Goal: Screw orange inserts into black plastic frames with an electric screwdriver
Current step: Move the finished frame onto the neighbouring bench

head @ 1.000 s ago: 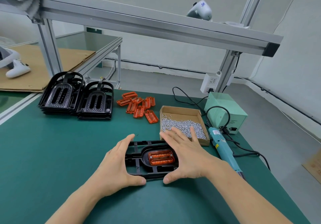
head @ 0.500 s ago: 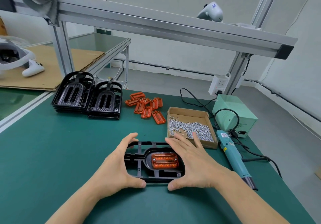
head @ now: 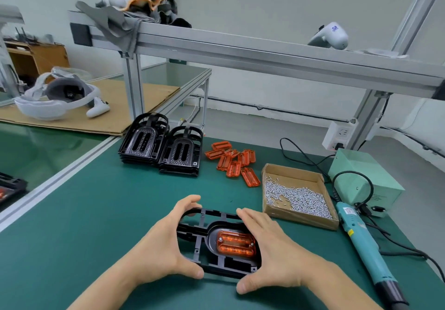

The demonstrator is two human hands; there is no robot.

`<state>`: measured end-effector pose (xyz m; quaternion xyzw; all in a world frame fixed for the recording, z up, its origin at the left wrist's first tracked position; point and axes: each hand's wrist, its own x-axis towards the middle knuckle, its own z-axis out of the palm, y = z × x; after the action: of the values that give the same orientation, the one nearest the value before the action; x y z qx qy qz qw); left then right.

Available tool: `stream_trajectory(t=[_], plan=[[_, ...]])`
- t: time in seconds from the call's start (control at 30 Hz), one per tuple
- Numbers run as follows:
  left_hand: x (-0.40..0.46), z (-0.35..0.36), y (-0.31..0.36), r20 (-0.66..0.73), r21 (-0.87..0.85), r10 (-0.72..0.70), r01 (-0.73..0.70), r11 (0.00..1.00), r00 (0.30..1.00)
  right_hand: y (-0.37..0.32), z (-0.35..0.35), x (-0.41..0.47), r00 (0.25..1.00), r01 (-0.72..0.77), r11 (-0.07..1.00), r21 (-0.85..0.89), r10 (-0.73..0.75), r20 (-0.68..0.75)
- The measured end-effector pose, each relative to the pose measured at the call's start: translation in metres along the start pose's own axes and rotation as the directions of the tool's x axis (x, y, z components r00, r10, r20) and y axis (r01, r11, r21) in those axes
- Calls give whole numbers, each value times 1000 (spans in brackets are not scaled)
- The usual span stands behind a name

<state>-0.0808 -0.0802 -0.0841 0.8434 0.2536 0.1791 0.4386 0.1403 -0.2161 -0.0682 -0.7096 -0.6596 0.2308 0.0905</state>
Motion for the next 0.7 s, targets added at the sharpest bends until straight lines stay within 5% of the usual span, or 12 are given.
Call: stream_trajectory(t=[0.13, 0.23, 0.33, 0.5, 0.7], plan=[[-8, -17, -10, -33, -36, -29, 27, 999, 999, -16, 1, 17, 1000, 18, 1000, -23, -18, -11], [-12, -29, -15, -193, -195, -77, 39, 980, 978, -33, 1, 33, 992, 0, 998, 57, 7, -129], [-16, -35, -14, -377, -487, -284, 71, 870, 882, -55, 4, 51, 954, -8, 988, 152, 53, -295], [-25, -30, 5, -324, -718, -347, 10, 696, 880, -107, 15, 82, 894, 28, 986, 163, 48, -445], [-38, -65, -1, -482, -806, -536, -111, 582, 693, -158, 22, 107, 929, 197, 904, 379, -49, -366]])
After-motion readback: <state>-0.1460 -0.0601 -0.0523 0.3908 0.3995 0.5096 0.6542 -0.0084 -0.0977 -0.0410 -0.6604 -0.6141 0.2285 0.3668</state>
